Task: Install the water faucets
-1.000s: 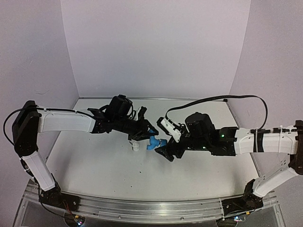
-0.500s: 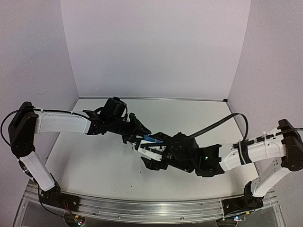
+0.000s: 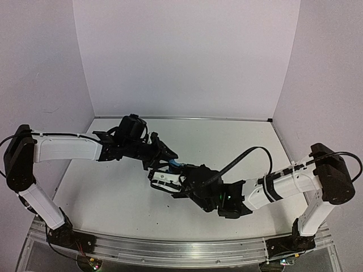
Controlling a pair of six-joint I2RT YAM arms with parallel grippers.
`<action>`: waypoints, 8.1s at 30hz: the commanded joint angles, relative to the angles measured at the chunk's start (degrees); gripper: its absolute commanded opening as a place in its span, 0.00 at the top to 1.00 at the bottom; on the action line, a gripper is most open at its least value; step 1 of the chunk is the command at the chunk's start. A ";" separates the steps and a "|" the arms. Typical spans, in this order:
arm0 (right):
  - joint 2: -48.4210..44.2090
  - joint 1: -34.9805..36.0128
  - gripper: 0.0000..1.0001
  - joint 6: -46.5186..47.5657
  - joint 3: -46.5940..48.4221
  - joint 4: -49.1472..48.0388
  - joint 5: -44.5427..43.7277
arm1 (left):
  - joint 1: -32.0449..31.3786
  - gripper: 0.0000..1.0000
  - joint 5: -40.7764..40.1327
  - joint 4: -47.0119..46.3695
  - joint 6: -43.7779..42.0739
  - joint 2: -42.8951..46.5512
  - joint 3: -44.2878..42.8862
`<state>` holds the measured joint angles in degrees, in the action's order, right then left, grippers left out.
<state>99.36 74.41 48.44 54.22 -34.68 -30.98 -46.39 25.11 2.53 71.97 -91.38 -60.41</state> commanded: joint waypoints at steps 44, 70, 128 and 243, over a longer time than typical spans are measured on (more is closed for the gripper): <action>-10.15 -31.61 1.00 -101.40 0.92 -26.23 87.20 | -1.95 0.68 11.38 -37.04 -24.76 23.63 17.61; 1.85 -27.91 0.68 -98.28 11.03 -7.17 90.47 | -1.95 1.00 0.88 -21.42 -32.98 24.34 16.84; -3.23 -28.84 1.00 -59.25 10.46 53.66 13.17 | -1.86 0.17 -32.02 22.34 -29.29 12.01 3.25; -15.68 -16.42 1.00 -11.01 8.62 -0.61 64.09 | 5.17 1.00 21.95 -2.07 -1.20 35.73 4.67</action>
<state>82.05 56.72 36.46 60.16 -28.08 33.24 -41.30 46.51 5.16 68.97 -56.62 -55.69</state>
